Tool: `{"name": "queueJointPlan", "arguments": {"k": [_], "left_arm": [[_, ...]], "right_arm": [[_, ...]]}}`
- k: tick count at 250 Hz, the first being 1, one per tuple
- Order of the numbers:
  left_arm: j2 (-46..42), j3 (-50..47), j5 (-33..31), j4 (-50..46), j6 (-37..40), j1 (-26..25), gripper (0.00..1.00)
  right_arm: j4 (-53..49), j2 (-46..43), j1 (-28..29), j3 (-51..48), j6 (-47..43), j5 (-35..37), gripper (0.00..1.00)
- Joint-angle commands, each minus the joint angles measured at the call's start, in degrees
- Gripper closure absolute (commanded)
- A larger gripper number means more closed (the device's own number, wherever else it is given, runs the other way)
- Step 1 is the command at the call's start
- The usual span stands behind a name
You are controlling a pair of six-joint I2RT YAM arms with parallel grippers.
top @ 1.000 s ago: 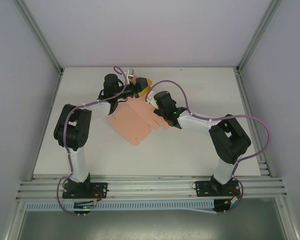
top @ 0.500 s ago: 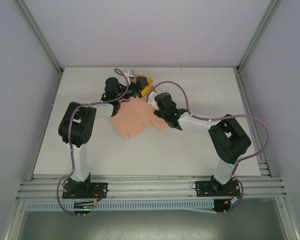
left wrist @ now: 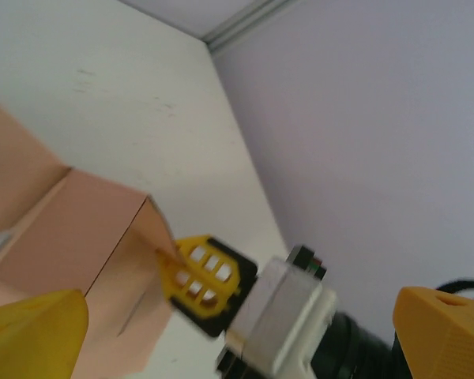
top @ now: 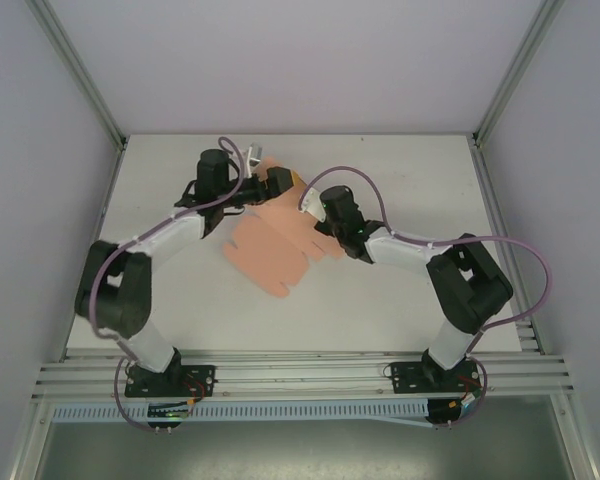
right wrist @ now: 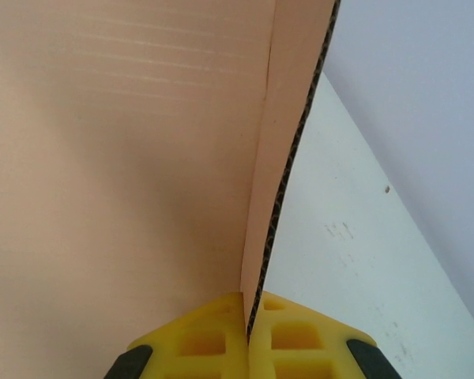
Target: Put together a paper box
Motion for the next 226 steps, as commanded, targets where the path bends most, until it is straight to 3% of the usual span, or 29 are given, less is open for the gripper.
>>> {"name": "queueJointPlan", "arguments": {"k": [1,43,66,122,149,200,226], "left_arm": [[-6.6,-3.0,-8.7,-15.1,11.3,4.4,0.01],[-9.2,-6.5,-13.3,-21.7,17.4,9.4,0.01],[-6.7,-7.0,-9.9,-21.9,19.5,9.8,0.02],[-1.6,-7.9,-2.9,-16.1,21.1,9.8,0.28],[-0.3,-8.6,0.3,-12.5,22.1,9.8,0.32],[1.8,-8.5,-0.8,-10.9,25.8,9.8,0.4],[3.6,-8.2,3.6,-9.2,27.9,9.8,0.43]], "right_arm": [[2.4,-2.2,-1.1,0.1,-5.1,-0.2,1.0],[-0.5,-2.4,-1.1,2.3,-7.4,-1.4,1.0],[-2.7,-2.4,-1.1,3.4,-8.1,-2.1,1.0],[-4.9,-3.0,-1.1,4.3,-8.6,-3.2,1.0],[-5.8,-2.7,-1.1,5.0,-8.8,-3.5,1.0],[-7.4,-2.8,-1.1,6.1,-8.3,-4.8,1.0],[-8.4,-2.9,-1.1,6.7,-8.1,-5.6,1.0]]}}
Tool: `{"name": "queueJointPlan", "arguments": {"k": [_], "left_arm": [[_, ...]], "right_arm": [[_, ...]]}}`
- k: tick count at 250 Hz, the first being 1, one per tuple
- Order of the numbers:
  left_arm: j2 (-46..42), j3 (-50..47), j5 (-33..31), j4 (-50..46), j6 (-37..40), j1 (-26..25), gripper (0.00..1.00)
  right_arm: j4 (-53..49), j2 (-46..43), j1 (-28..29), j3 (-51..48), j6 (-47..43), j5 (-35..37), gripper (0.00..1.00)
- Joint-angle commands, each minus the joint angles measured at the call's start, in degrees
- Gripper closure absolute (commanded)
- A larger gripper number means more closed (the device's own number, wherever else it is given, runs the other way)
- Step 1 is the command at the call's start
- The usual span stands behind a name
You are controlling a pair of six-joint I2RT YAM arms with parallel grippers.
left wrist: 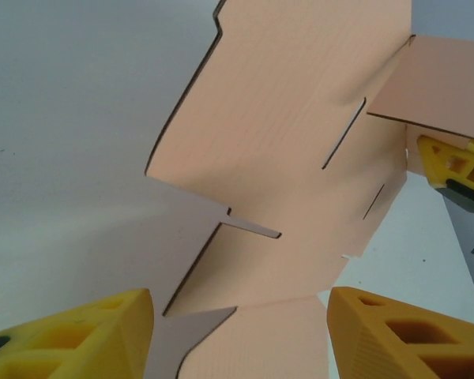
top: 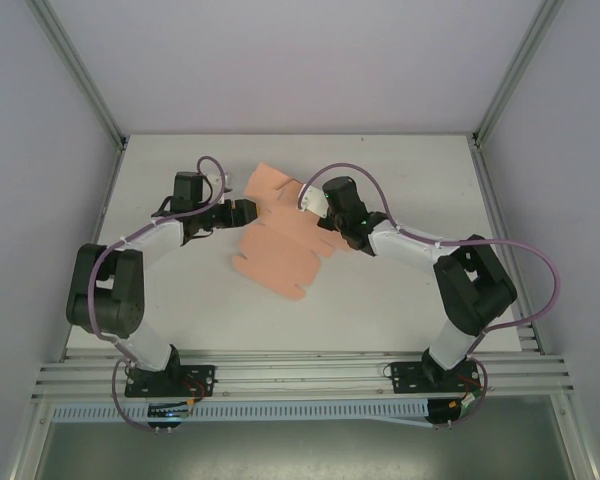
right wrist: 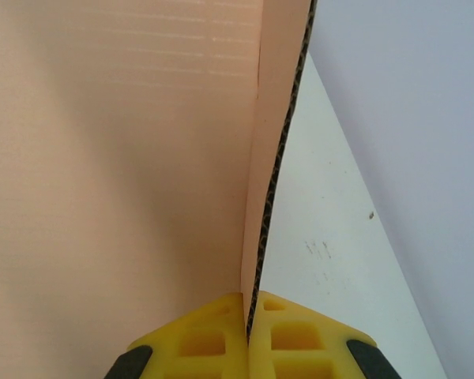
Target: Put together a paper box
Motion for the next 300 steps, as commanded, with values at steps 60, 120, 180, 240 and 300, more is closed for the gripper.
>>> {"name": "queueJointPlan", "arguments": {"k": [60,120,180,240,300], "left_arm": [[2.7,-0.3,11.5,3.2,12.6,-0.1,0.53],[2.3,-1.3,9.7,4.6,12.7,-0.4,0.85],[-1.7,-2.6,-2.3,4.1,17.0,-5.6,0.93],[0.6,-2.5,0.5,8.6,13.9,-7.8,0.93],[4.7,1.0,2.4,7.3,13.6,-9.2,0.78]], "right_arm": [[-5.6,-1.6,-0.6,4.4,-1.1,-3.8,1.0],[-6.3,-1.4,-0.6,5.2,-1.2,-4.3,1.0],[-7.2,-1.3,0.4,5.9,-1.8,-4.6,1.0],[-7.6,-2.7,4.3,4.3,-4.5,-5.0,1.0],[-6.9,-2.6,6.6,4.0,-4.7,-3.1,1.0]]}}
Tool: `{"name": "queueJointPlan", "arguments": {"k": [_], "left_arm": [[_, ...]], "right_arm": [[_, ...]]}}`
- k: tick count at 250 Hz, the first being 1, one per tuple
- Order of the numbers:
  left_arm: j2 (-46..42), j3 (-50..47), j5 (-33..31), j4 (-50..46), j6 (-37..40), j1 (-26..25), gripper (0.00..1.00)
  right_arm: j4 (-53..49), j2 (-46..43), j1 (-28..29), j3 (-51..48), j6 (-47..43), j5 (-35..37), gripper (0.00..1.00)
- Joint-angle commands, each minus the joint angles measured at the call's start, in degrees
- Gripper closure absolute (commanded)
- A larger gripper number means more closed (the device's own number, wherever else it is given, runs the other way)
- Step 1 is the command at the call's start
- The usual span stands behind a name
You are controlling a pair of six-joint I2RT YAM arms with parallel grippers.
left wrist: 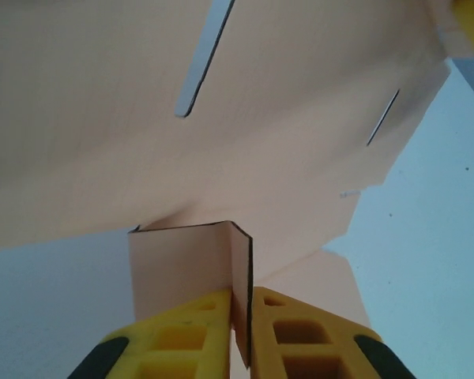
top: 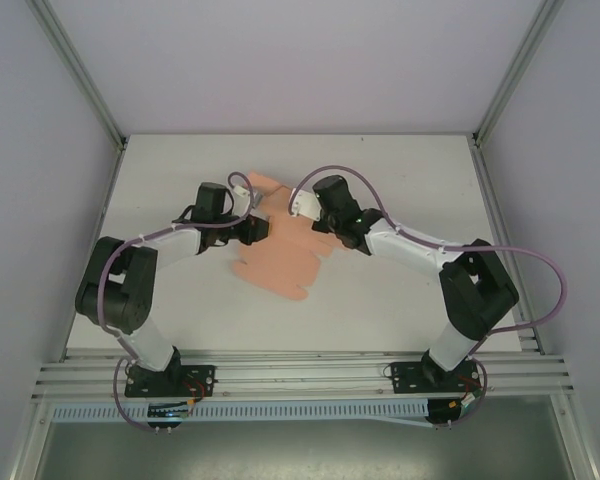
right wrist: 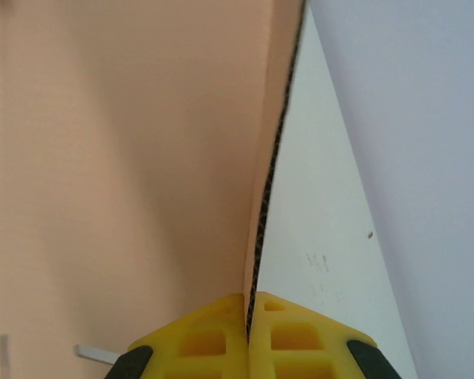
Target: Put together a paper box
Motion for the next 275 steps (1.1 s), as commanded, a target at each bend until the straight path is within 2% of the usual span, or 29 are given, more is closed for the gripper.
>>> {"name": "queueJointPlan", "arguments": {"k": [1,17,29,95,167,188,199,215,236,251,275], "left_arm": [[1.9,3.8,4.3,3.5,0.0,-1.5,0.77],[2.5,4.1,4.8,3.1,-0.1,-1.6,0.7],[2.9,4.0,5.6,3.7,-0.5,-1.6,0.6],[6.0,5.2,9.8,5.2,-3.3,-1.5,0.52],[8.3,5.1,10.8,7.1,-5.5,-1.7,0.48],[6.6,3.1,11.3,9.2,-6.7,-1.7,0.41],[5.1,2.0,10.2,9.1,-6.9,-1.6,0.4],[2.2,0.0,7.4,8.5,-7.2,-1.7,0.35],[-2.0,-1.6,-2.2,4.1,-10.6,-1.8,0.34],[-3.6,-0.5,-10.5,-4.3,-13.4,-1.6,0.46],[-5.5,-2.4,-12.7,-8.9,-14.2,-1.6,0.51]], "right_arm": [[1.4,-1.1,2.7,0.0,-1.5,-3.7,1.0],[1.7,-0.9,2.8,0.0,-1.5,-3.5,1.0],[1.8,-0.8,2.8,0.1,-1.5,-3.3,1.0],[2.5,-0.3,2.8,0.1,-1.0,-2.2,1.0],[3.5,-1.2,2.8,-1.2,-2.0,-2.1,1.0],[3.6,-1.0,2.5,-1.4,-3.1,-0.3,1.0],[3.6,-0.8,2.2,-1.4,-3.7,0.6,1.0],[3.6,-0.4,1.5,-1.4,-4.4,2.1,1.0],[3.6,0.0,0.6,-1.5,-5.2,3.3,1.0],[3.7,0.1,0.3,-1.5,-5.9,4.4,1.0],[3.7,0.1,-0.3,-1.0,-6.3,5.4,1.0]]}}
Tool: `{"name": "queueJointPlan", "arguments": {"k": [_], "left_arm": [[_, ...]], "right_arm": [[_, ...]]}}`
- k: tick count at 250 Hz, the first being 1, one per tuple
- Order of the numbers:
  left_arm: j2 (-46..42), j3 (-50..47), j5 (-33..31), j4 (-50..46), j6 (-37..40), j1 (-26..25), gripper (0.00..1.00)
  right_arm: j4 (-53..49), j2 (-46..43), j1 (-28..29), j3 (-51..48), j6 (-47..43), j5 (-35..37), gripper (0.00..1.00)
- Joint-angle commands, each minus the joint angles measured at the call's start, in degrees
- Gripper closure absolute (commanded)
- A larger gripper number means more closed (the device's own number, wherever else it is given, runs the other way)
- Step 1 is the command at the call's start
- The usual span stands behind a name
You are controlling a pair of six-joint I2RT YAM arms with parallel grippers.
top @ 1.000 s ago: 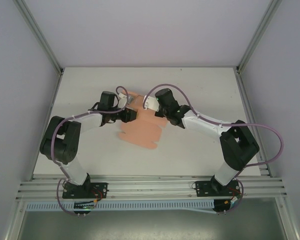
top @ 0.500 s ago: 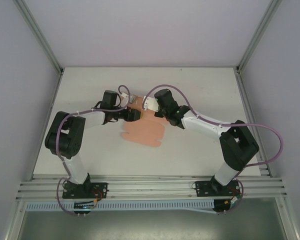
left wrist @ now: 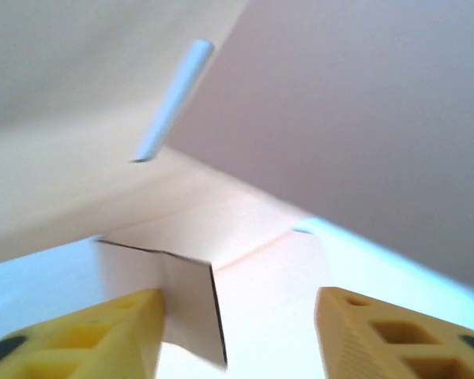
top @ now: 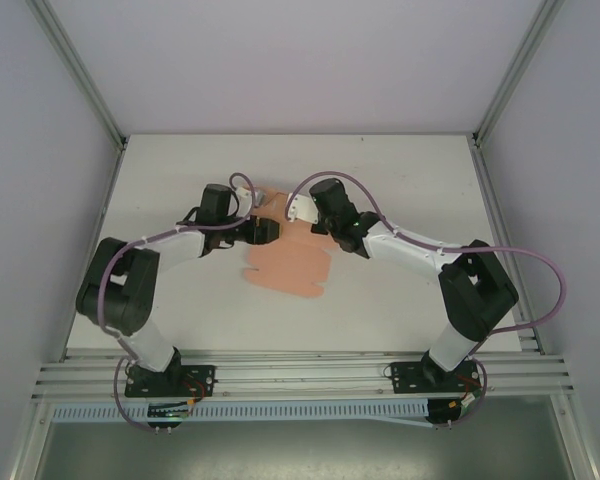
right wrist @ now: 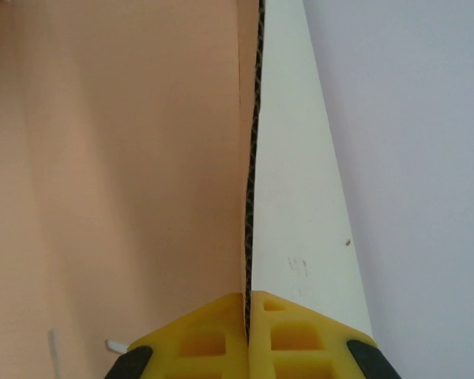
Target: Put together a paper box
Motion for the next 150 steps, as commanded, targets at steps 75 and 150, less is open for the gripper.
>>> {"name": "queueJointPlan", "arguments": {"k": [75,150], "left_arm": [[-4.5,-9.6,-4.1,-5.0,-8.3,0.1,0.72],[5.4,-8.9,1.1,1.6,-12.5,0.0,0.95]], "right_arm": [[2.9,2.9,-2.1,2.5,-2.8,3.5,1.0],[7.1,4.5,-0.7,2.5,-3.2,4.2,1.0]]}}
